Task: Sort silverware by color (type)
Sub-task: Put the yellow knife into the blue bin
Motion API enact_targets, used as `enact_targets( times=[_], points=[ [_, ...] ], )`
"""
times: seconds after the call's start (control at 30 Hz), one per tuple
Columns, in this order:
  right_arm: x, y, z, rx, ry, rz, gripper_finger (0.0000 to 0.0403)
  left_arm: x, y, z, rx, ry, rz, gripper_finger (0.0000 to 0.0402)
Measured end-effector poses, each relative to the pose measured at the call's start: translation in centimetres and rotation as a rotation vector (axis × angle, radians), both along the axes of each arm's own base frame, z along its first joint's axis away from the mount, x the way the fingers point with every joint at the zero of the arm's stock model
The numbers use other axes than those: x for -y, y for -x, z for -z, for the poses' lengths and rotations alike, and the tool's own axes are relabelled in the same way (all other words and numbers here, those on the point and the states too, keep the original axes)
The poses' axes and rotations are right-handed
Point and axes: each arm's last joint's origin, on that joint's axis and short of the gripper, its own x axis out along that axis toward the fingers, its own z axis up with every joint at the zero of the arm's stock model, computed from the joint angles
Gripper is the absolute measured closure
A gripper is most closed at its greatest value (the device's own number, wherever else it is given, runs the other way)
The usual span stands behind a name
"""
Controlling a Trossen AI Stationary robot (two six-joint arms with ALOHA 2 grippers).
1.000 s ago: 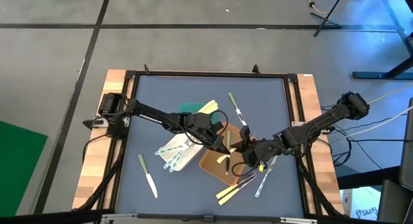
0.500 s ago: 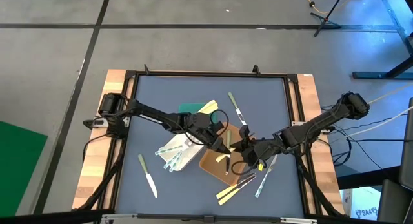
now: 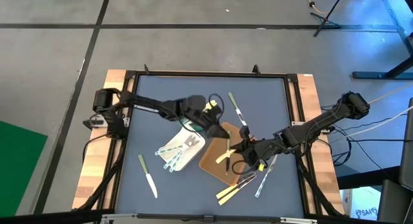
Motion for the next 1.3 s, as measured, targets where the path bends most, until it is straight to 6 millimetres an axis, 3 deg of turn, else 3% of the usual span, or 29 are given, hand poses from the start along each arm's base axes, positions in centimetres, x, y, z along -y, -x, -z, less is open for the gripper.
enact_targets(
  times=[0.27,0.47,0.7,1.03,1.3],
  points=[
    [-0.2,-0.5,-0.9,0.102,-0.12,0.068,0.0397,-4.0,3.0,-3.9,0.097,-0.216,-0.071,0.0265],
    [-0.1,-0.9,-1.8,0.23,-0.213,0.202,0.0396,-5.1,5.9,-6.8,0.126,-0.507,-0.172,0.0265],
    [0.9,-1.7,-3.3,0.426,-0.283,0.389,0.0396,-4.5,7.9,-8.8,0.158,-0.742,-0.212,0.0265],
    [3.0,-2.8,-5.7,0.64,-0.429,0.387,0.0396,-2.0,7.3,-8.9,0.244,-0.873,-0.107,0.0265],
    [3.3,-2.9,-6.1,0.681,-0.468,0.383,0.0397,-0.1,7.0,-9.9,0.35,-0.893,-0.133,0.0265]
  ],
)
